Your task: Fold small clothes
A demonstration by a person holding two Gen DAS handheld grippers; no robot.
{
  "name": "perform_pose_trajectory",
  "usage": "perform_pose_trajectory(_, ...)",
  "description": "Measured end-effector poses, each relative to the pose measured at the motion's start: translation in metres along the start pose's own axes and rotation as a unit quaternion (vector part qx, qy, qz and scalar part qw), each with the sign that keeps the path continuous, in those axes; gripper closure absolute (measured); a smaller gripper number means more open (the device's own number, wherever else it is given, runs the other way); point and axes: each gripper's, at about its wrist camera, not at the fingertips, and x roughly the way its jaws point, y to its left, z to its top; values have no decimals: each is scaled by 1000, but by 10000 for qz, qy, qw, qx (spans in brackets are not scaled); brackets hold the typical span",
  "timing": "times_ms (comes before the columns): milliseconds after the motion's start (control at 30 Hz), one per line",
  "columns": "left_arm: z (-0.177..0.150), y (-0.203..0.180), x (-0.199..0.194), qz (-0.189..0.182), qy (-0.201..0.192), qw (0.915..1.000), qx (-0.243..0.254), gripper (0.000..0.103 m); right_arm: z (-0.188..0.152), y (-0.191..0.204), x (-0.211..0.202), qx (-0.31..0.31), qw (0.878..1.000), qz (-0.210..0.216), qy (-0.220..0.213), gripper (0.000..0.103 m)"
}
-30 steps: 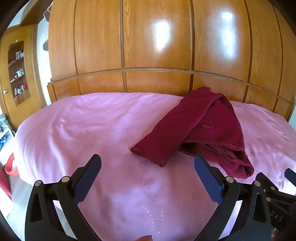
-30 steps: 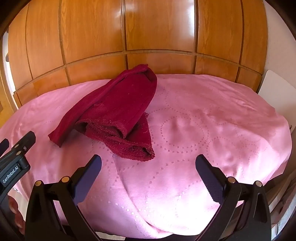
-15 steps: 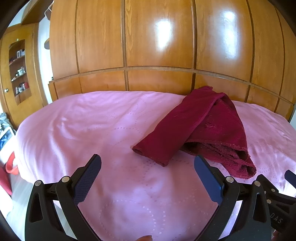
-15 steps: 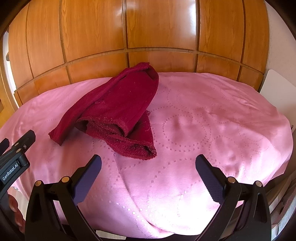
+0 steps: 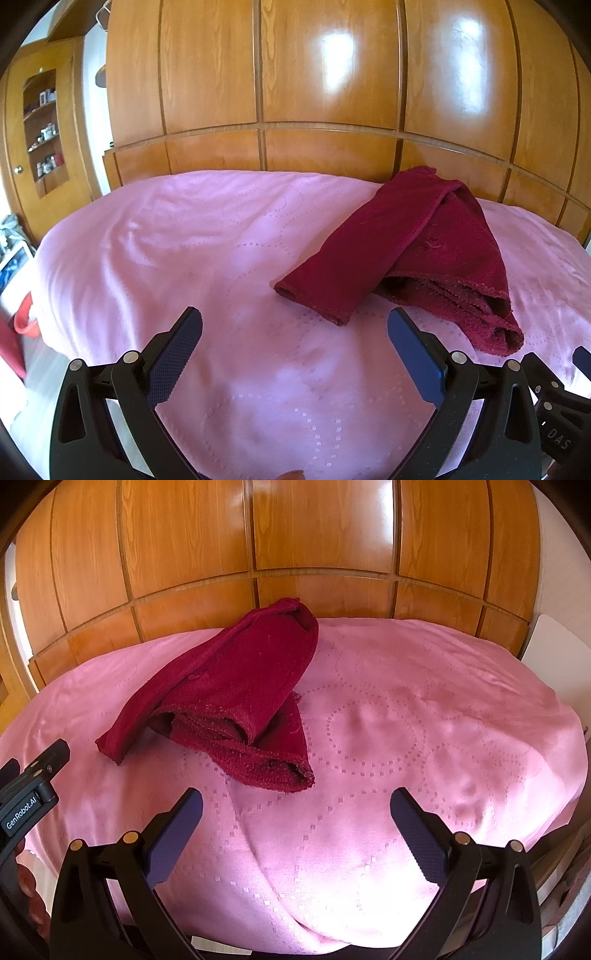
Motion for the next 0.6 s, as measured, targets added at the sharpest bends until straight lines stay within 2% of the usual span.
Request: perform_pose_trajectory(600, -2, 0, 5, -7, 176, 9998, -26, 4, 0, 2, 8, -44, 9997, 175, 140, 2)
